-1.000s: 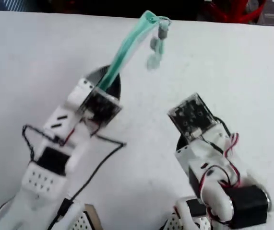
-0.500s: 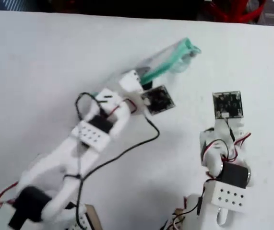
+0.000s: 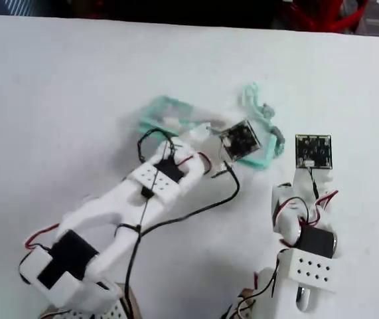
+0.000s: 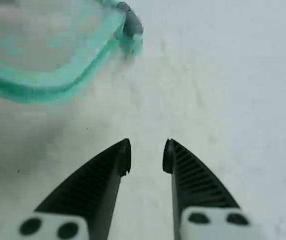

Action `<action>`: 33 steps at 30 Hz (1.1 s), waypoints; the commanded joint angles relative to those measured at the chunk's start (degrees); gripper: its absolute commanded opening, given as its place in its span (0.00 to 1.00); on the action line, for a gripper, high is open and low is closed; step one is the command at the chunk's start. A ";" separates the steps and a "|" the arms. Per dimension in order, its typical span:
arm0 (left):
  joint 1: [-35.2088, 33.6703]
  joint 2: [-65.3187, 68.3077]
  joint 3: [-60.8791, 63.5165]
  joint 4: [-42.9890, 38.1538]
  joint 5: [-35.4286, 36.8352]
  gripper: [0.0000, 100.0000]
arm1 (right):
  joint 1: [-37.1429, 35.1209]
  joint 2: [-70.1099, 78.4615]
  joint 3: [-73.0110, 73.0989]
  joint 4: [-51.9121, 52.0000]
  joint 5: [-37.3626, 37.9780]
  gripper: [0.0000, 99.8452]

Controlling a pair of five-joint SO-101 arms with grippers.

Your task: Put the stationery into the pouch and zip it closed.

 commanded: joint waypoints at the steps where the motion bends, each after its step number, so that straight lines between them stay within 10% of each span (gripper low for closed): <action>1: 1.80 -0.57 -5.01 10.11 6.42 0.34 | 0.57 -0.66 -0.18 -0.92 -0.35 0.11; 13: 1.45 -0.75 -44.22 66.55 6.77 0.36 | 0.75 -0.84 0.70 -1.36 -0.35 0.11; 18: -9.27 -0.57 -69.36 82.81 11.52 0.10 | 0.75 -0.75 0.79 -1.36 -0.35 0.11; 26: -29.49 -0.48 -85.36 88.26 11.87 0.07 | -6.20 -0.75 -2.99 -1.36 -0.35 0.10; 33: -31.25 -4.00 -96.18 89.05 11.52 0.05 | -19.21 -0.66 -24.88 7.52 -0.35 0.02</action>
